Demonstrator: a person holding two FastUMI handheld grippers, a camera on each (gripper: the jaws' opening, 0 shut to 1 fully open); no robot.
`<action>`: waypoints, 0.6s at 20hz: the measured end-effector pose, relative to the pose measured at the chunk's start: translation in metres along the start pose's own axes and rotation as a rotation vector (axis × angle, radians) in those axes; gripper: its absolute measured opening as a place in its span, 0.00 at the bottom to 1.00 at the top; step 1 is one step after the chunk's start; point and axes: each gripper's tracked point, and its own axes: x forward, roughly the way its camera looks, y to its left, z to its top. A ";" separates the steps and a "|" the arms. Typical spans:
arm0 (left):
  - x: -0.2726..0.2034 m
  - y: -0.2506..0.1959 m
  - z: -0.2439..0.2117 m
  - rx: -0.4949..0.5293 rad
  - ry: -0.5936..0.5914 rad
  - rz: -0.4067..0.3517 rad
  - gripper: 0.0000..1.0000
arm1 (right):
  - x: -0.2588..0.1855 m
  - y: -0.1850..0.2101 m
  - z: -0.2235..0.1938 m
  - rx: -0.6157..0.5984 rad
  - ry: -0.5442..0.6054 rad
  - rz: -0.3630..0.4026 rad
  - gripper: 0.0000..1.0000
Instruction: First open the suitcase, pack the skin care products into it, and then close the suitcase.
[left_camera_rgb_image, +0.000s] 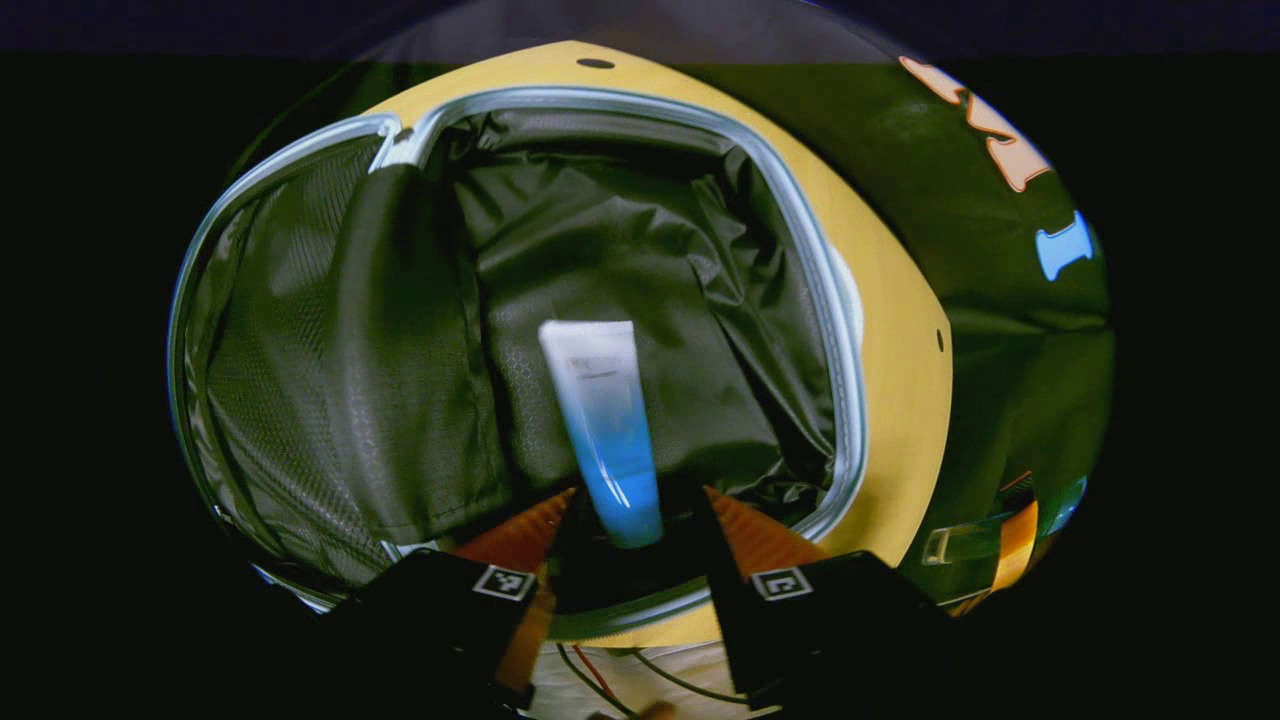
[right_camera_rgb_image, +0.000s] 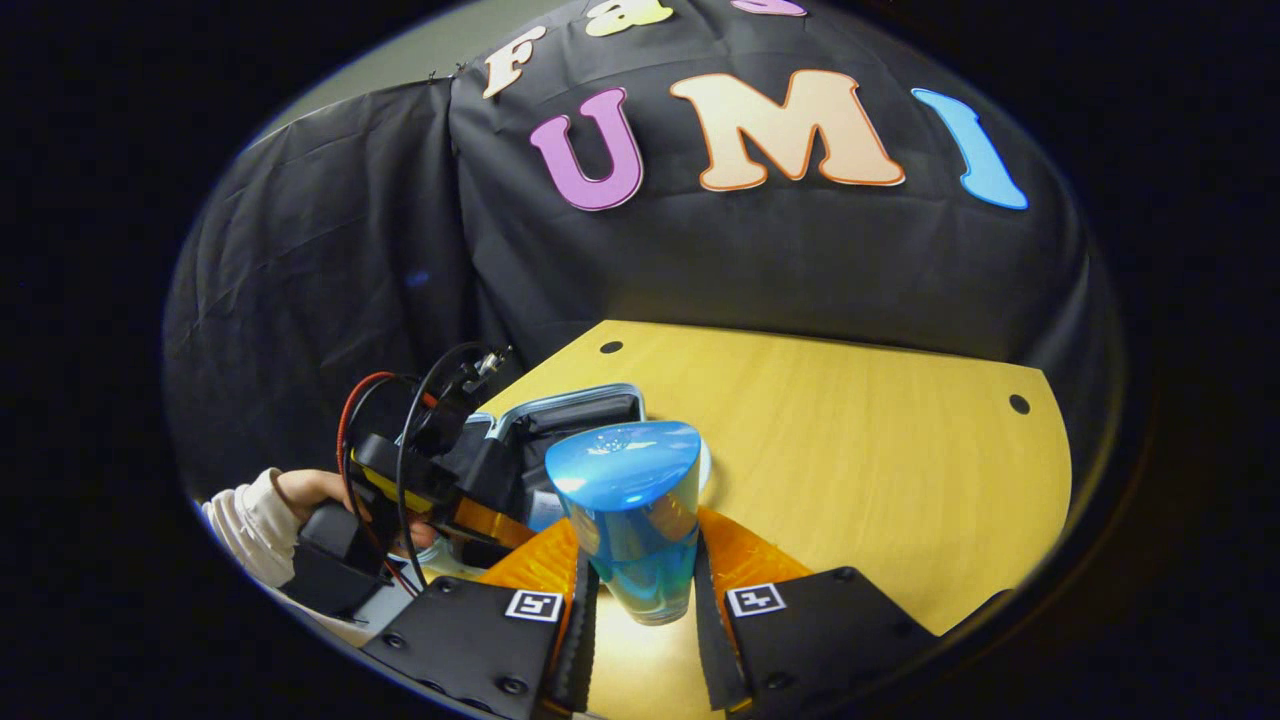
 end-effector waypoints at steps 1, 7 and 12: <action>-0.008 -0.003 0.002 0.003 -0.027 -0.005 0.77 | 0.008 0.007 0.000 -0.009 0.013 0.011 0.45; -0.088 0.025 0.023 0.040 -0.252 0.042 0.96 | 0.055 0.040 -0.011 -0.055 0.110 0.059 0.45; -0.145 0.084 0.029 -0.108 -0.390 0.048 0.95 | 0.093 0.052 -0.033 -0.116 0.209 0.068 0.45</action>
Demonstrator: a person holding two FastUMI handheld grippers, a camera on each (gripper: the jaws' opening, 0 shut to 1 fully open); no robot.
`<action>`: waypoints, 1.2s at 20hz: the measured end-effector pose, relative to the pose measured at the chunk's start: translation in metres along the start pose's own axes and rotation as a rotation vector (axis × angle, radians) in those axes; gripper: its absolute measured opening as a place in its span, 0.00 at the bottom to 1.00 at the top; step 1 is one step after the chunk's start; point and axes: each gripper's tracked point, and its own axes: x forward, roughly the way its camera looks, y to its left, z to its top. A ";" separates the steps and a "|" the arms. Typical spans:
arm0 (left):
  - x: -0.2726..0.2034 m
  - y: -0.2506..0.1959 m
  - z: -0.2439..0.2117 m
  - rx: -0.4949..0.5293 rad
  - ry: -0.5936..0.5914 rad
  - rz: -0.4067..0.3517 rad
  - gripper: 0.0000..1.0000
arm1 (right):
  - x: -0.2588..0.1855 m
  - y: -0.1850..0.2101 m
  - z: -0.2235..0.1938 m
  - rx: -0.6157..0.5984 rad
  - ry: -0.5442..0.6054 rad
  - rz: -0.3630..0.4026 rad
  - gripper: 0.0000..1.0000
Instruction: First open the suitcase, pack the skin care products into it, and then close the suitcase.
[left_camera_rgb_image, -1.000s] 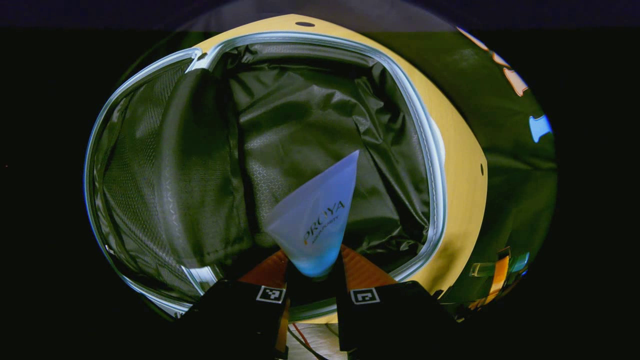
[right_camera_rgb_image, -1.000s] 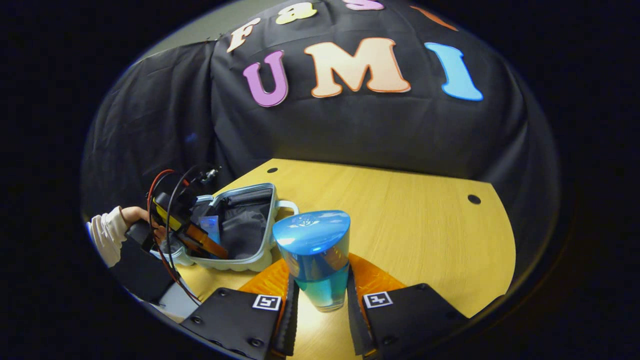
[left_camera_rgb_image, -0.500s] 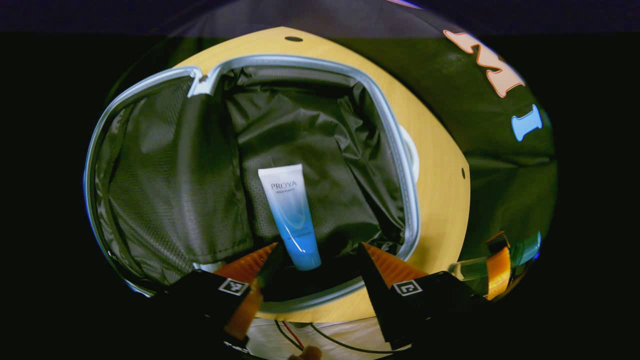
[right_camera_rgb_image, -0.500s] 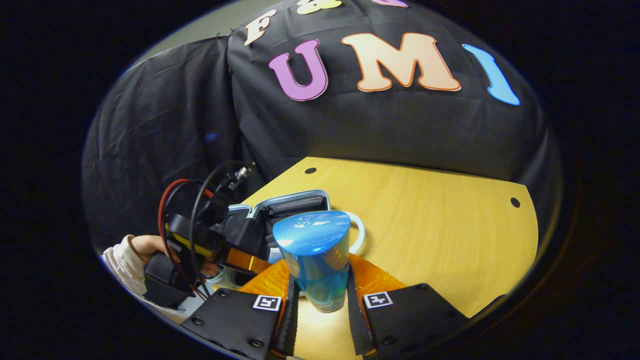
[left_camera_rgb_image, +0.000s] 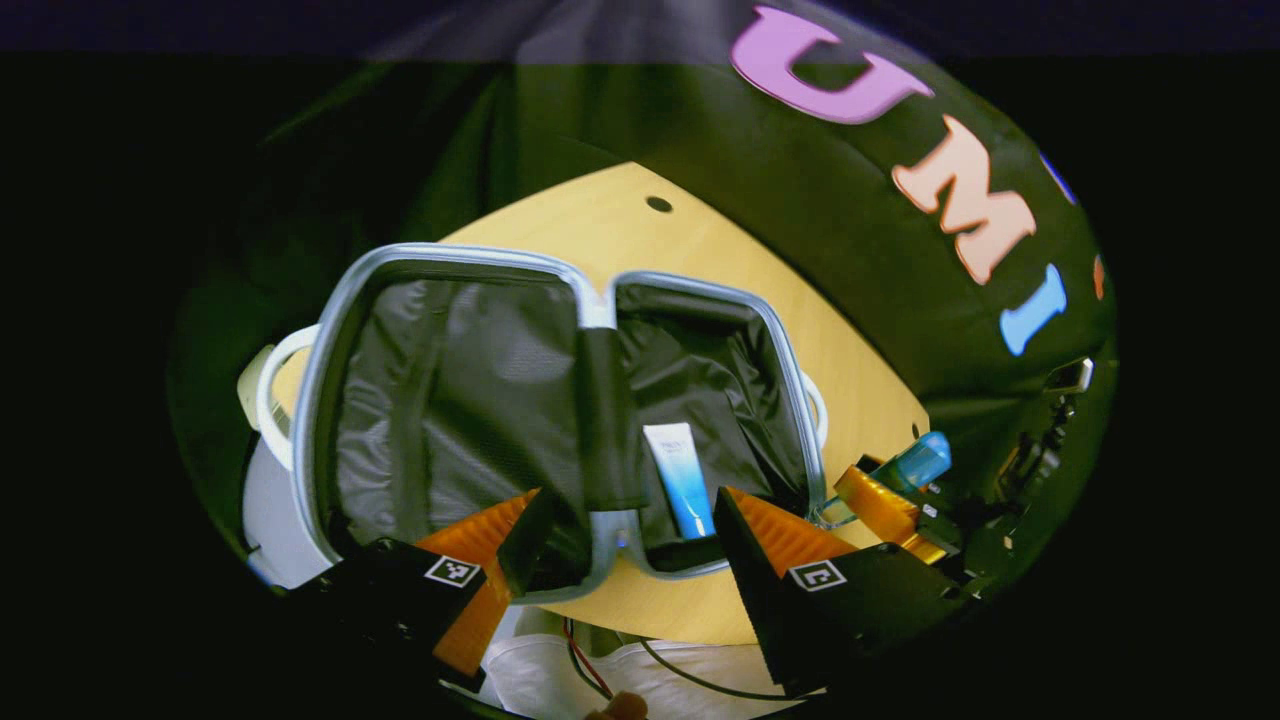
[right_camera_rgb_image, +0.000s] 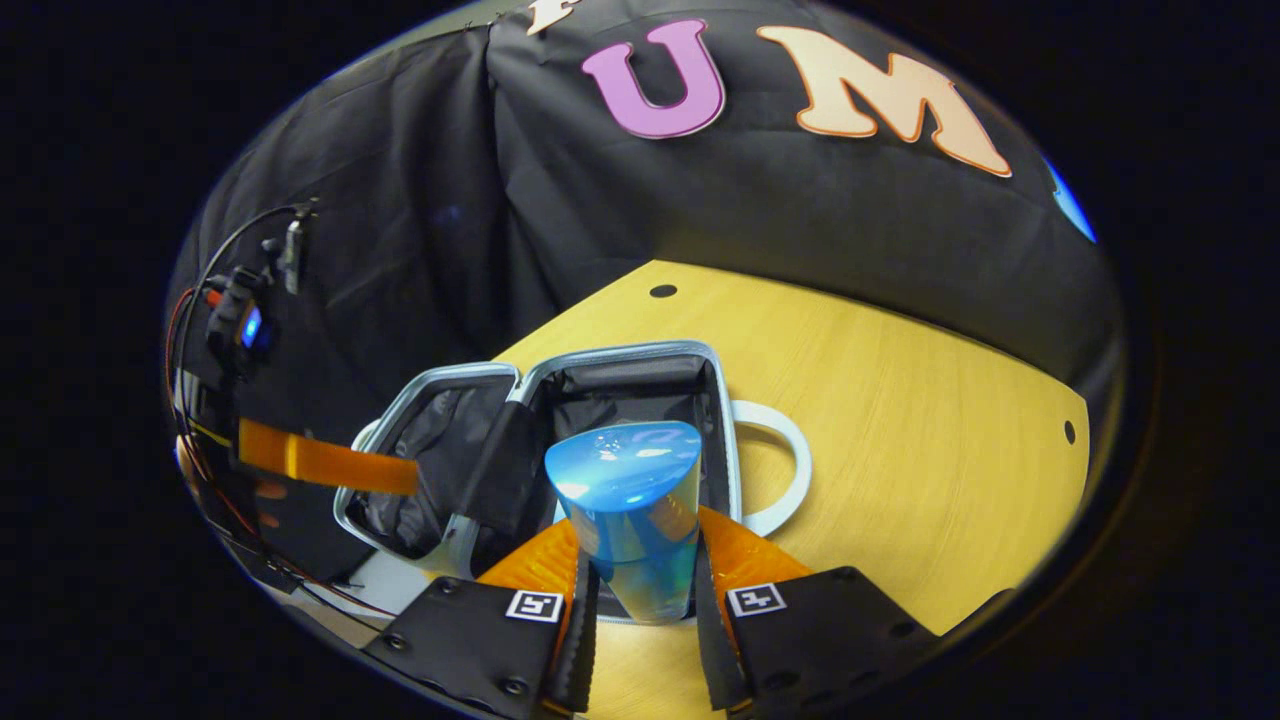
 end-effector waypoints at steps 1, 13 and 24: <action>-0.007 0.014 0.006 -0.030 -0.024 0.010 0.96 | 0.007 0.001 -0.005 -0.010 0.025 0.001 0.45; -0.053 0.173 0.053 -0.253 -0.191 0.198 0.96 | 0.057 -0.008 -0.060 -0.081 0.224 -0.014 0.41; -0.033 0.270 0.048 -0.407 -0.166 0.239 0.96 | 0.063 0.007 -0.045 0.056 0.210 0.066 0.65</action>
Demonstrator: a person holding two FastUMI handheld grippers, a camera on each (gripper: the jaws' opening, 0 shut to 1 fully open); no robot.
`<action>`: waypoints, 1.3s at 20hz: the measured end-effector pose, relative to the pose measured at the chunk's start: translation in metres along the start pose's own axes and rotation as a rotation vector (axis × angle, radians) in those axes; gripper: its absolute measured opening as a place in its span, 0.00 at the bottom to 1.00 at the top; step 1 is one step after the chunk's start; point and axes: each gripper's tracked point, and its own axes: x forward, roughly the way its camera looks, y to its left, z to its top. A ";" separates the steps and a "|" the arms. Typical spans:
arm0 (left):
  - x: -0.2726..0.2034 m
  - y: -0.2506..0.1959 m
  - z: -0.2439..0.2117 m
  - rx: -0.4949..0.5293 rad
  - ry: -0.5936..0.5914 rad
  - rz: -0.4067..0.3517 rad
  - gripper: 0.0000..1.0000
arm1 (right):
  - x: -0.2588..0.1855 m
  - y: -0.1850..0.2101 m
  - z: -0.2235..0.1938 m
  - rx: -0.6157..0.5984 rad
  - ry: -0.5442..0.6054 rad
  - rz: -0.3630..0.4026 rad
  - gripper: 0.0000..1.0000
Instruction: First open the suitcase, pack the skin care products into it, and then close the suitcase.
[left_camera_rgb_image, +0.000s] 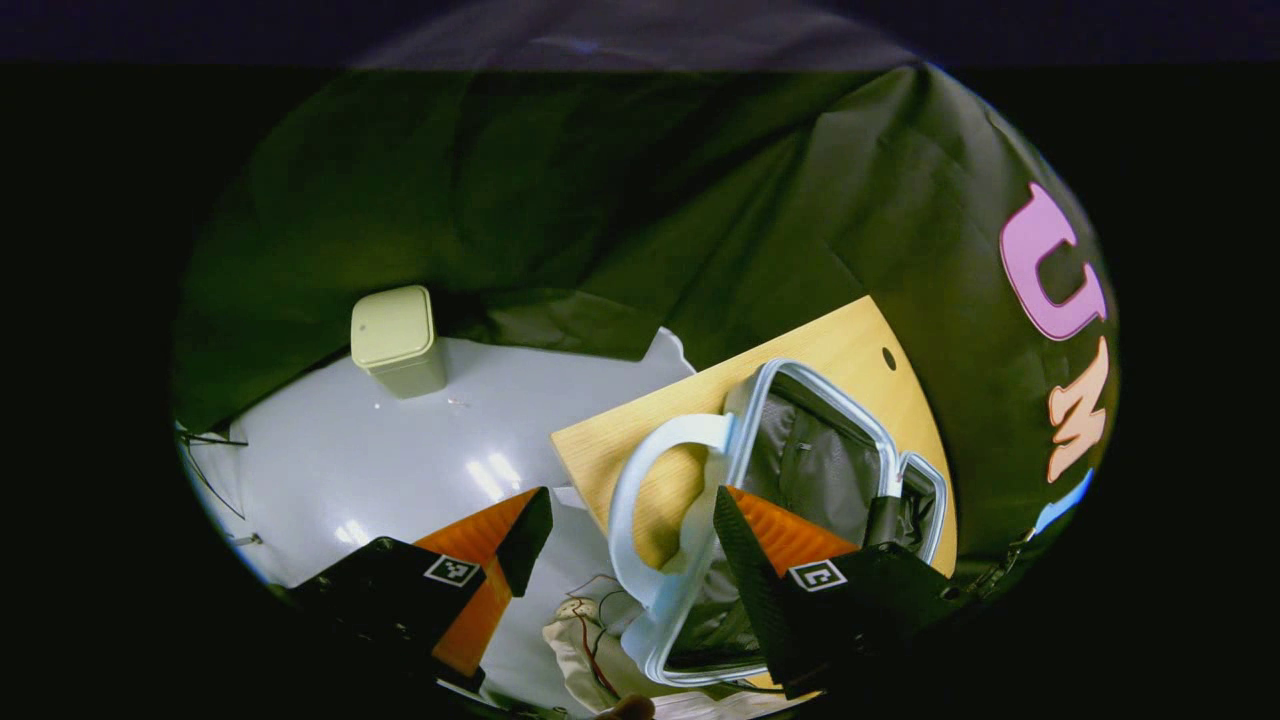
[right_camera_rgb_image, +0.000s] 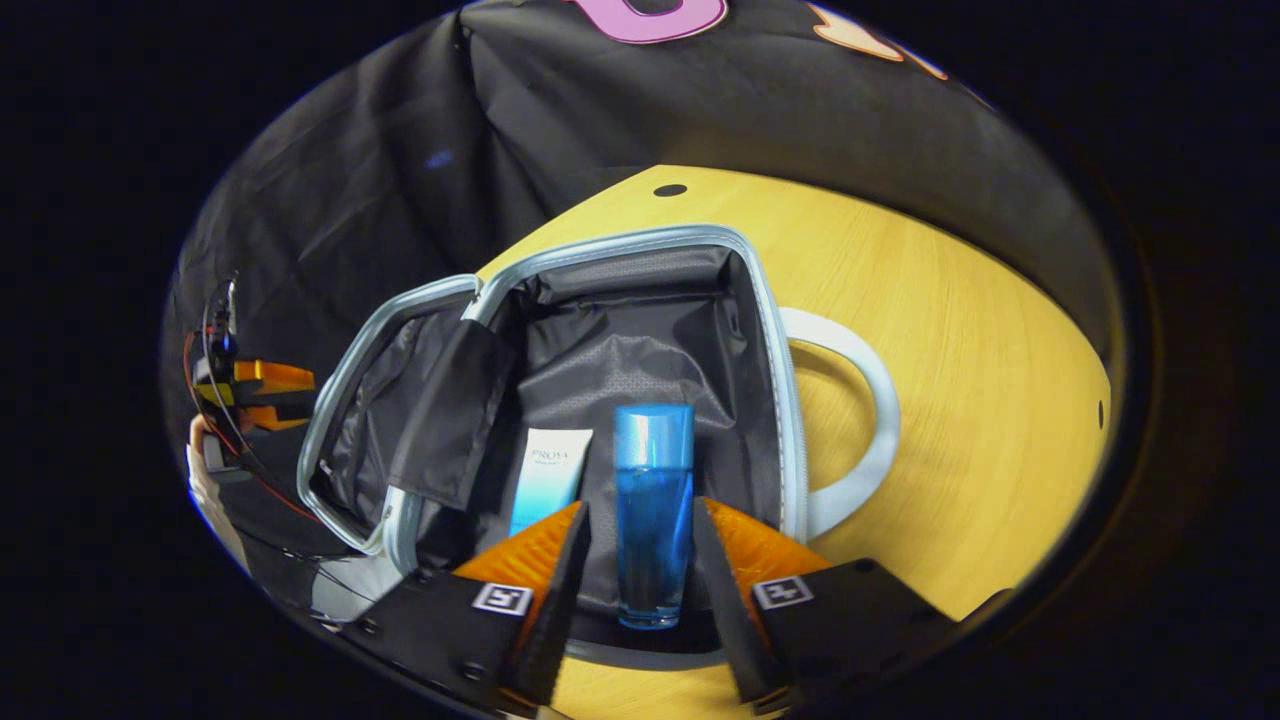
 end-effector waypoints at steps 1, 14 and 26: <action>0.005 0.001 -0.003 -0.015 0.012 -0.010 0.96 | 0.001 0.003 0.004 0.006 -0.012 0.006 0.79; 0.044 -0.014 -0.012 -0.197 0.067 -0.226 0.72 | -0.111 0.011 0.069 0.188 -0.313 0.035 0.98; 0.055 -0.011 -0.018 -0.222 0.113 -0.218 0.09 | -0.133 0.001 0.036 0.253 -0.292 0.002 0.94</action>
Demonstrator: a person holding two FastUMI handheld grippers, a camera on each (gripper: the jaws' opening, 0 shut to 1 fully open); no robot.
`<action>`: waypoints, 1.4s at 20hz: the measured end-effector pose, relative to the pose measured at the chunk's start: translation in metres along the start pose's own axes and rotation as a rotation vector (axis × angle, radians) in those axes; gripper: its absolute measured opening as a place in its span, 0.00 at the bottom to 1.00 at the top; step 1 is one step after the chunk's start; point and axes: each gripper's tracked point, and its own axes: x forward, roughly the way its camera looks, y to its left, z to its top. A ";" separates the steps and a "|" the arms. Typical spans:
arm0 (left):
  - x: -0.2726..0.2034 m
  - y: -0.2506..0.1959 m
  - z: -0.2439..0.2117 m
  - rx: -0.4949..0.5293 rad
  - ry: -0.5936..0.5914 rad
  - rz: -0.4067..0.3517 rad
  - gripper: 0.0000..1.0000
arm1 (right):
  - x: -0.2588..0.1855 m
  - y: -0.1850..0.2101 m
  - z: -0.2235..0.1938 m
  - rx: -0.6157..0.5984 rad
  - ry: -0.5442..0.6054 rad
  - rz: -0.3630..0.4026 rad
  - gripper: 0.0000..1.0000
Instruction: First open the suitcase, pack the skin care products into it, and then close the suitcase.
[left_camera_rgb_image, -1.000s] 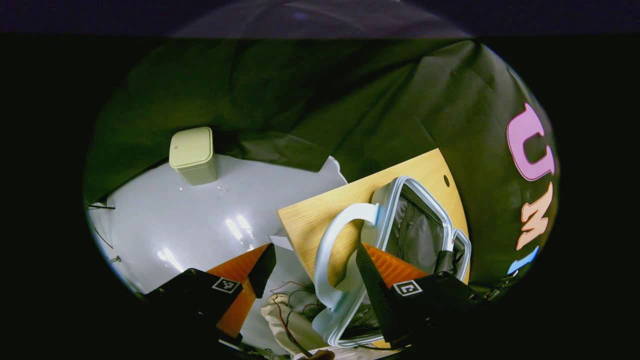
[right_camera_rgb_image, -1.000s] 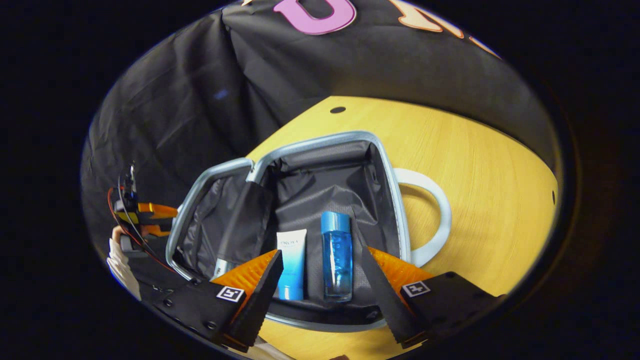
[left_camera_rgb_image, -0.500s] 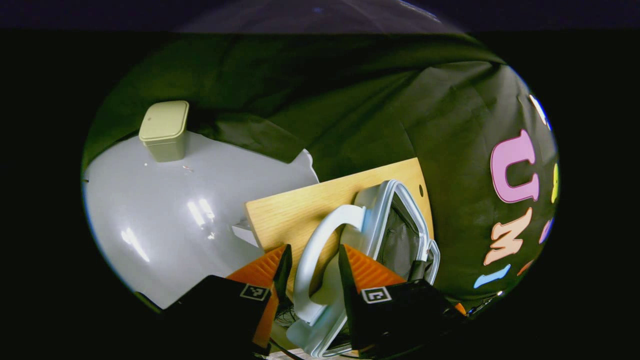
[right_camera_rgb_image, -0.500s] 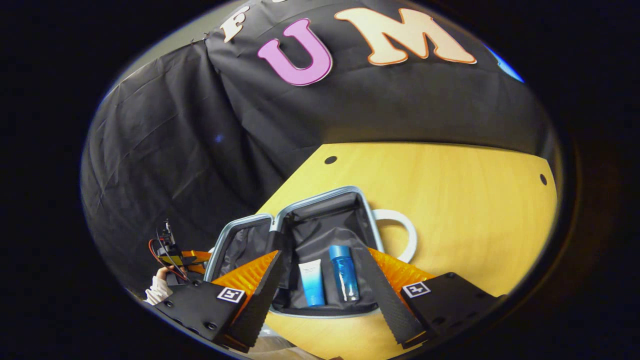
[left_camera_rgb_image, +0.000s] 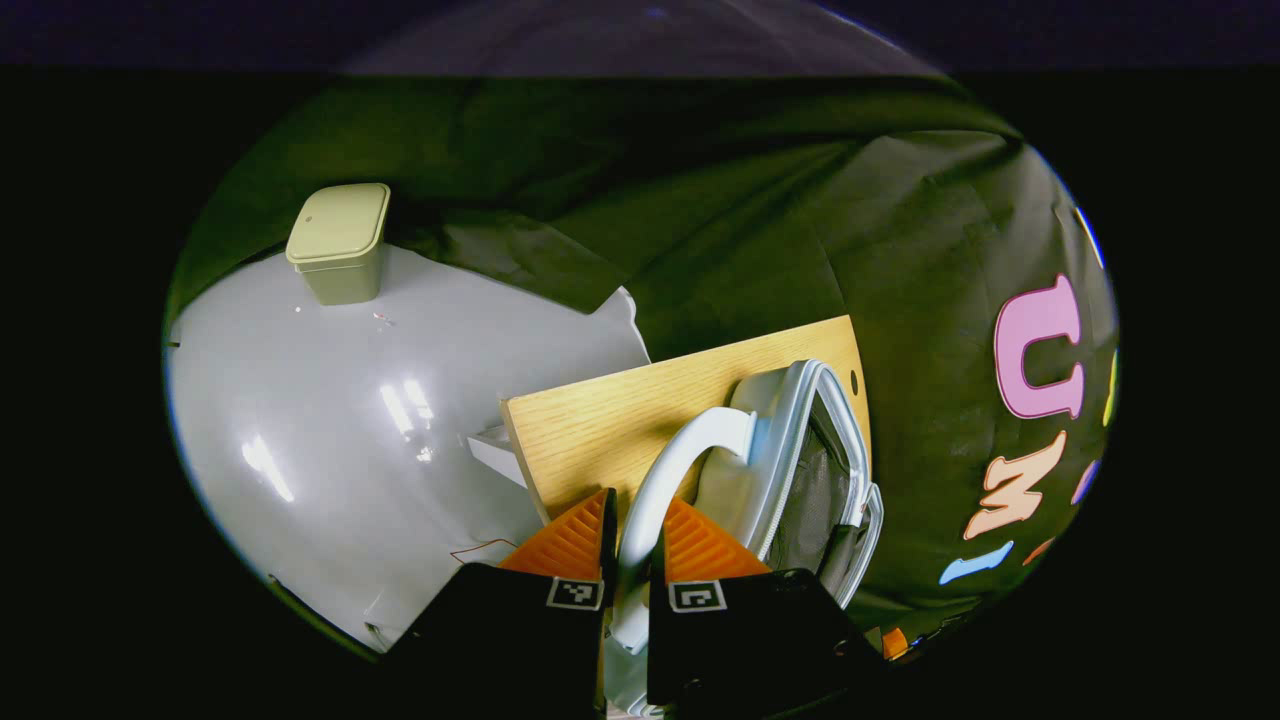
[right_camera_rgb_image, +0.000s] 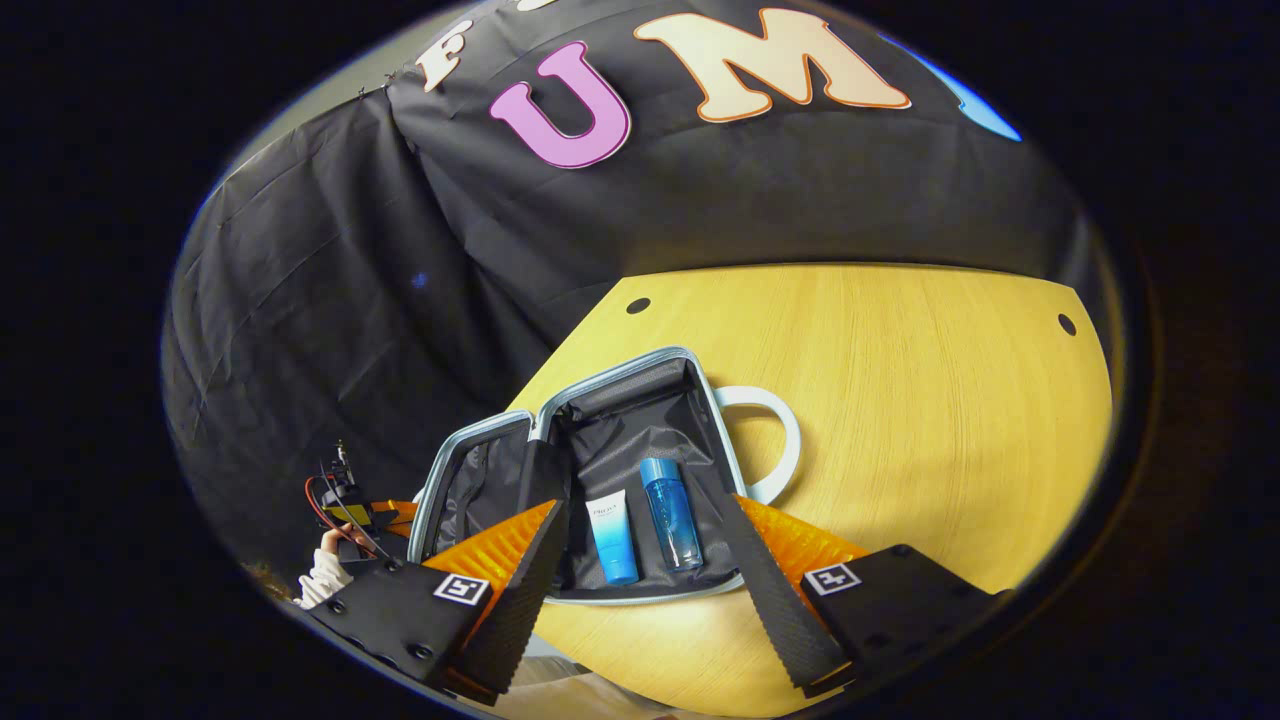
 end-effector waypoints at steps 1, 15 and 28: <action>0.000 -0.003 -0.002 0.011 0.004 0.006 0.09 | 0.000 0.002 0.001 0.002 -0.008 0.004 0.98; -0.112 -0.181 -0.007 0.231 -0.084 -0.135 0.08 | -0.028 -0.017 -0.014 0.064 -0.086 -0.008 0.98; -0.092 -0.407 -0.147 0.579 0.067 -0.363 0.08 | -0.093 -0.113 -0.023 0.087 -0.160 -0.159 0.98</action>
